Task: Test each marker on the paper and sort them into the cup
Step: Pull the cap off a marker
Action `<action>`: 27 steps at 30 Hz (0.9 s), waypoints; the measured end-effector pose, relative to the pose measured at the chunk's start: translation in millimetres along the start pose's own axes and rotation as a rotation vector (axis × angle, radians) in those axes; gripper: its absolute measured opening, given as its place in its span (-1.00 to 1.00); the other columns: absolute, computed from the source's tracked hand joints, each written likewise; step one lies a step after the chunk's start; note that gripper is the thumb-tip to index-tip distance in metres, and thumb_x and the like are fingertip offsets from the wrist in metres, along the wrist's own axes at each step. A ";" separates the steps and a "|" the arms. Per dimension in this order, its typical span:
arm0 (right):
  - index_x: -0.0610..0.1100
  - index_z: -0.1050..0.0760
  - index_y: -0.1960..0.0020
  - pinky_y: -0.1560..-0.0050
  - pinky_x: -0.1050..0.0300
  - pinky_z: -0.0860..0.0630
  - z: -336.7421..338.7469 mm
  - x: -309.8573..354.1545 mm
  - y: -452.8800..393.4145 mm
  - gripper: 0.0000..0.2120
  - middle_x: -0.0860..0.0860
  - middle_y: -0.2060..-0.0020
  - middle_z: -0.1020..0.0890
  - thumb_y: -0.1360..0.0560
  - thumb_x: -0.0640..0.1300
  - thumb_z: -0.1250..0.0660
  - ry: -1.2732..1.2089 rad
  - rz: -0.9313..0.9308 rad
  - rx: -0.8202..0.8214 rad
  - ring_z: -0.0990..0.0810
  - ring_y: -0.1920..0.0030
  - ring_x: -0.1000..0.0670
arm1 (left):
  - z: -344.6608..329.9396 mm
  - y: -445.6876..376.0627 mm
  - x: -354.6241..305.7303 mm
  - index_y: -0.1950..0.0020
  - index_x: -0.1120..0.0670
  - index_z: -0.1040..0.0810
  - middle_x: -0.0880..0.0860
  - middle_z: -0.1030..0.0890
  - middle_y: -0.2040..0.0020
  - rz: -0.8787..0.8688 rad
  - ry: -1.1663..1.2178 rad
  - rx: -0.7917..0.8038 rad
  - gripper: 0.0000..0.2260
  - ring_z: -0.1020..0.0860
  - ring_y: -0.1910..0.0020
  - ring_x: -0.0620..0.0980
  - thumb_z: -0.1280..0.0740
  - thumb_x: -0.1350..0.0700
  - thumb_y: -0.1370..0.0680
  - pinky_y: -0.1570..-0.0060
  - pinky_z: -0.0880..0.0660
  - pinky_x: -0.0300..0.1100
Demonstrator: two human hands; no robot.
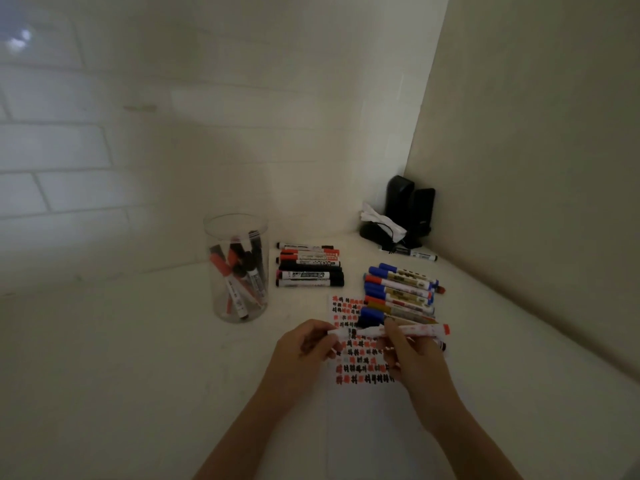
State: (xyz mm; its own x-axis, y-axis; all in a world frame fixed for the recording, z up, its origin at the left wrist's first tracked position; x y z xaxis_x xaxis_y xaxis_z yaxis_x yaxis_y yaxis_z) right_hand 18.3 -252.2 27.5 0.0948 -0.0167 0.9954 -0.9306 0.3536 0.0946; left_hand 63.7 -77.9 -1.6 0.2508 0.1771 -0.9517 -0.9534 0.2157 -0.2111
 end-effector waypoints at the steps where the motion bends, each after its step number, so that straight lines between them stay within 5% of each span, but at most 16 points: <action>1: -0.13 -0.57 0.02 0.29 0.19 -0.50 -2.7 -0.5 0.2 -0.78 0.05 0.37 -0.62 -0.53 0.01 -0.30 -0.006 -0.004 -0.001 -0.53 0.40 0.13 | 0.2 0.1 -0.3 -0.06 0.02 -0.58 -0.08 -0.68 0.17 0.001 -0.007 0.003 -0.90 -0.64 0.17 -0.18 -0.31 0.12 -0.58 0.08 -0.54 -0.33; 5: -0.12 -0.57 0.04 0.22 0.04 -0.58 -11.5 -4.8 0.6 -0.78 -0.04 0.33 -0.65 -0.50 0.05 -0.34 0.030 0.006 0.008 -0.57 0.31 0.01 | -0.5 0.2 -0.9 -0.05 0.02 -0.58 -0.09 -0.67 0.19 -0.016 -0.016 0.022 -0.90 -0.63 0.19 -0.20 -0.31 0.14 -0.58 0.12 -0.51 -0.37; 9: -0.14 -0.56 0.05 0.32 0.27 -0.49 -17.8 -5.4 0.8 -0.78 0.05 0.37 -0.62 -0.47 0.03 -0.37 0.039 0.038 0.032 -0.57 0.38 0.14 | 0.8 0.6 -3.8 -0.02 -0.01 -0.58 -0.11 -0.66 0.22 -0.029 0.013 0.017 -0.90 -0.62 0.20 -0.21 -0.30 0.16 -0.58 0.14 -0.50 -0.40; 16: -0.21 -0.57 0.04 0.39 0.36 -0.45 -25.1 -6.8 -3.5 -0.76 -0.01 0.35 -0.62 -0.48 -0.03 -0.39 0.036 0.059 0.038 -0.53 0.42 0.18 | 2.0 0.6 -1.9 0.04 0.00 -0.60 -0.10 -0.68 0.27 -0.038 0.050 -0.020 -0.90 -0.63 0.24 -0.19 -0.35 0.19 -0.55 0.17 -0.51 -0.38; 27: -0.10 -0.56 0.13 0.28 0.16 -0.54 -29.9 8.3 -1.2 -0.75 -0.06 0.32 -0.62 -0.41 0.09 -0.42 0.001 -0.009 0.101 -0.58 0.33 0.03 | 3.4 1.8 -8.8 -0.05 0.08 -0.58 -0.05 -0.64 0.06 -0.090 0.089 -0.031 -0.88 -0.62 0.06 -0.16 -0.30 0.23 -0.57 0.06 -0.51 -0.37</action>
State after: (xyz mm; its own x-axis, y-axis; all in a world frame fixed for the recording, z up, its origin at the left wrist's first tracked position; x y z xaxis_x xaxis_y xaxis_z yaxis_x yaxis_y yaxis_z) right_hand 30.8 -224.8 35.1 0.1041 -0.0183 0.9944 -0.9606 0.2573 0.1053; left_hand 60.4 -75.8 7.1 0.3214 0.0720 -0.9442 -0.9327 0.1966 -0.3025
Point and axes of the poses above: each hand's wrist, its own y-axis away from the middle knuckle, its own z-axis out of the back of the hand, x = y × z, the point moved 3 cm from there along -y, towards the middle knuckle
